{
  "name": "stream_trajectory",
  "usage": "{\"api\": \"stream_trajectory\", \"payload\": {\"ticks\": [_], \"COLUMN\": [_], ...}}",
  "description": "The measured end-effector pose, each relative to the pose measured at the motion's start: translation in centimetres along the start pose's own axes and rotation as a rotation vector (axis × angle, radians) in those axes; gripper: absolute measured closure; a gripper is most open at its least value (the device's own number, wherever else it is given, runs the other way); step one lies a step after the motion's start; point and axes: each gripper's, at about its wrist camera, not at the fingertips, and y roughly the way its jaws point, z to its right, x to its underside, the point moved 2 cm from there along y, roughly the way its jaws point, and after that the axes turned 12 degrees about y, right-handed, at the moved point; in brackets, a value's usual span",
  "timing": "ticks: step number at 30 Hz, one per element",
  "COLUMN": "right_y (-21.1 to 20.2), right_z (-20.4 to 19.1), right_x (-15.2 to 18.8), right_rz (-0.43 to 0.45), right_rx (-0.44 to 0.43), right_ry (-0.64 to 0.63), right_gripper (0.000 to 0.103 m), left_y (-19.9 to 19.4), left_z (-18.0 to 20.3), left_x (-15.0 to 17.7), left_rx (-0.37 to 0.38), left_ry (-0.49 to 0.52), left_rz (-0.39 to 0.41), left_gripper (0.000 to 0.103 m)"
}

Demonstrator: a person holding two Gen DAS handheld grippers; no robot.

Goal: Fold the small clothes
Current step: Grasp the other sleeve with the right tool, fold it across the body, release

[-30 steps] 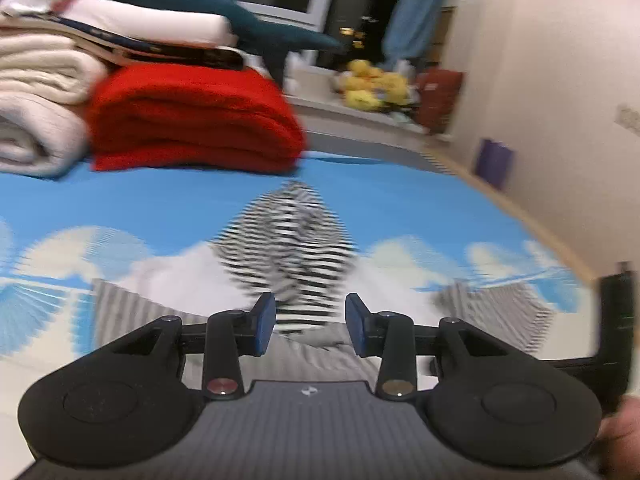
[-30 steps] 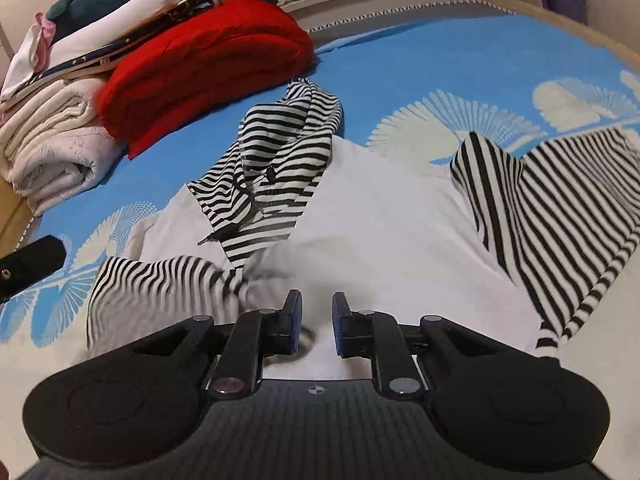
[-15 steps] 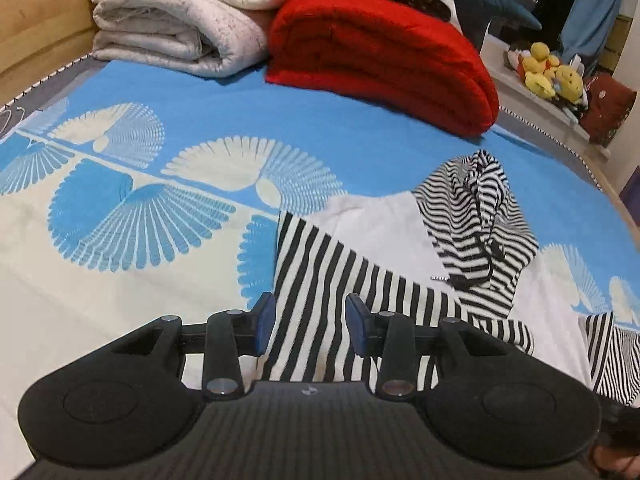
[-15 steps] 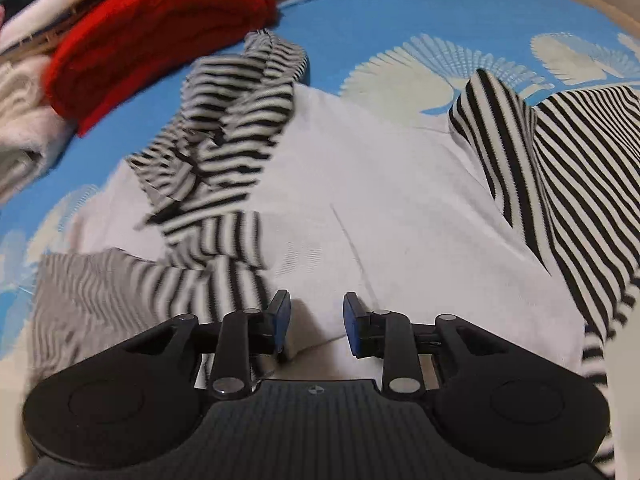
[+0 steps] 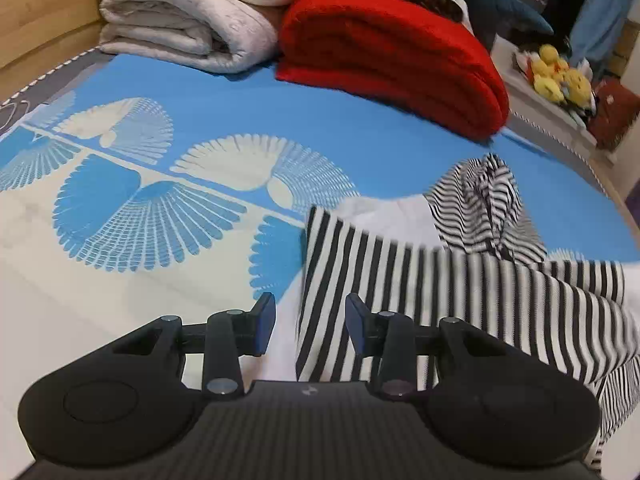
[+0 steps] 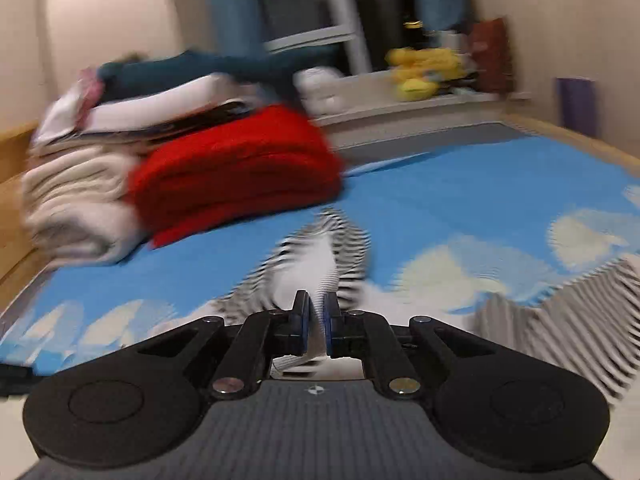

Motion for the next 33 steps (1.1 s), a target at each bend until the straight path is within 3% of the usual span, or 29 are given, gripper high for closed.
{"api": "stream_trajectory", "payload": {"ticks": [1, 3, 4, 5, 7, 8, 9, 11, 13, 15, 16, 17, 18, 20, 23, 27, 29, 31, 32, 33], "right_y": [1.1, 4.5, 5.5, 5.7, 5.5, 5.4, 5.4, 5.9, 6.7, 7.5, 7.7, 7.7, 7.4, 6.5, 5.4, 6.9, 6.3, 5.0, 4.7, 4.8], "right_z": [1.2, 3.8, 5.0, 5.8, 6.2, 6.1, 5.9, 6.1, 6.5, 6.4, 6.2, 5.7, 5.4, 4.8, 4.4, 5.7, 6.3, 5.4, 4.6, 4.0], "right_x": [0.8, 3.1, 4.0, 4.4, 3.8, 3.3, 3.0, 3.1, 3.7, 4.6, 5.1, 5.2, 5.1, 4.1, 2.6, 3.7, 3.5, 2.4, 2.2, 2.3], "right_rz": [-0.059, -0.288, -0.374, -0.393, -0.355, -0.326, -0.303, -0.307, -0.362, -0.397, -0.401, -0.397, -0.385, -0.319, -0.232, -0.344, -0.303, -0.205, -0.181, -0.193], "right_rx": [0.076, 0.221, 0.260, 0.269, 0.251, 0.237, 0.231, 0.225, 0.218, 0.236, 0.239, 0.239, 0.238, 0.217, 0.186, 0.300, 0.336, 0.264, 0.214, 0.158], "right_ry": [0.028, 0.060, 0.096, 0.135, 0.155, 0.134, 0.117, 0.109, 0.108, 0.079, 0.051, 0.030, 0.012, 0.012, 0.005, -0.002, 0.050, 0.067, 0.040, 0.016], "right_gripper": [0.095, 0.093, 0.093, 0.093, 0.093, 0.086, 0.072, 0.060, 0.061, 0.062, 0.066, 0.085, 0.095, 0.097, 0.098, 0.096, 0.092, 0.090, 0.090, 0.084], "left_y": [0.3, 1.0, 1.4, 1.7, 2.1, 2.2, 2.4, 2.9, 3.9, 5.6, 6.3, 6.6, 6.7, 6.4, 6.0, 5.7, 5.6, 5.3, 5.0, 4.8], "left_z": [0.2, 0.6, 0.7, 0.7, 1.0, 1.3, 1.4, 1.8, 1.9, 1.9, 1.5, 1.1, 0.7, 0.3, 0.3, 0.1, -0.1, -0.5, -0.6, -0.6], "left_x": [0.2, 0.7, 0.9, 1.1, 1.3, 1.5, 1.6, 2.2, 3.3, 4.9, 5.6, 5.9, 5.8, 5.3, 4.7, 3.9, 3.5, 3.1, 2.8, 2.5], "left_rx": [0.003, 0.024, 0.032, 0.036, 0.036, 0.040, 0.048, 0.077, 0.088, 0.053, 0.029, 0.015, 0.026, 0.027, -0.005, 0.023, 0.015, 0.007, 0.011, 0.019], "left_ry": [0.007, 0.009, 0.003, -0.001, 0.013, 0.027, 0.036, 0.049, 0.077, 0.129, 0.141, 0.140, 0.127, 0.107, 0.112, 0.061, 0.045, 0.021, 0.005, -0.005], "left_rz": [-0.012, -0.053, -0.070, -0.084, -0.101, -0.107, -0.114, -0.139, -0.172, -0.244, -0.274, -0.279, -0.280, -0.284, -0.275, -0.235, -0.219, -0.208, -0.200, -0.193], "left_gripper": [0.060, 0.060, 0.060, 0.060, 0.060, 0.060, 0.060, 0.060, 0.060, 0.062, 0.064, 0.064, 0.064, 0.067, 0.067, 0.067, 0.067, 0.067, 0.067, 0.067]}}
